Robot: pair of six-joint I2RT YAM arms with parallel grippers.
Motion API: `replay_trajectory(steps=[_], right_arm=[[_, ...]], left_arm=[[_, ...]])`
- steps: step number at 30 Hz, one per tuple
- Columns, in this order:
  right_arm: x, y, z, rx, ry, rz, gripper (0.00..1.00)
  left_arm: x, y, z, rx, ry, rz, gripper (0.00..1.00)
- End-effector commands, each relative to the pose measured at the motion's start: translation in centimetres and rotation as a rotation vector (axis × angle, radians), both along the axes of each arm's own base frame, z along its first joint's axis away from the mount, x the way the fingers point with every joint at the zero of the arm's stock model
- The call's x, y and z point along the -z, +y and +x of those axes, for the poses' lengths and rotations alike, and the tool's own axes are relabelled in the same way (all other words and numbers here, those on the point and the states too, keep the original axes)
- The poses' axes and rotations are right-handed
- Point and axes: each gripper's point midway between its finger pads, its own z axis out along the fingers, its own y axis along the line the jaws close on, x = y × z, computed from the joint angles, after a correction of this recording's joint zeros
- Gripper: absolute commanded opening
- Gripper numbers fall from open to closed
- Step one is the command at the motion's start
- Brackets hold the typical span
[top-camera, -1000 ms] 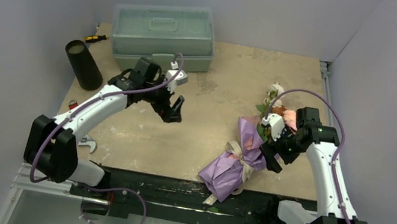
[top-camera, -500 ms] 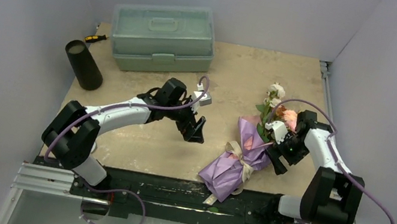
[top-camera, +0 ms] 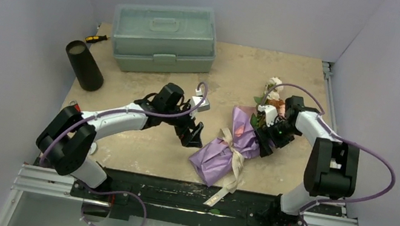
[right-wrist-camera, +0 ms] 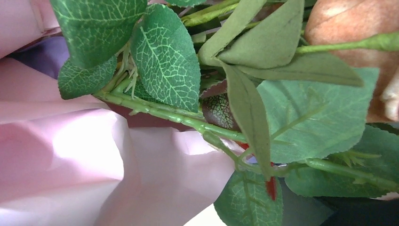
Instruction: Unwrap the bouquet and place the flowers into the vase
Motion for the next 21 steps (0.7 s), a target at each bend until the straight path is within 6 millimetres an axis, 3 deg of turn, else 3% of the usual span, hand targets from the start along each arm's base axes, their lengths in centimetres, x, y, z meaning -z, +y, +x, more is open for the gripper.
replay_trajectory(steps=[1,8,16,21], right_arm=[[-1.1,3.9,3.7,0.106,-0.045,0.17,0.97],[-0.9,5.1,7.7,0.123,-0.09,0.21,0.98],[-0.5,5.2,11.2,0.075,-0.126,0.209,0.97],[-2.2,5.4,13.5,0.035,-0.176,0.22,0.98]], left_arm=[[-1.4,0.2,-0.7,0.052,-0.064,-0.021,1.0],[-0.6,0.6,0.0,0.045,-0.097,0.018,0.91],[2.0,0.0,1.5,0.03,-0.083,0.062,0.68],[3.3,-1.1,1.5,0.067,-0.073,0.079,0.58]])
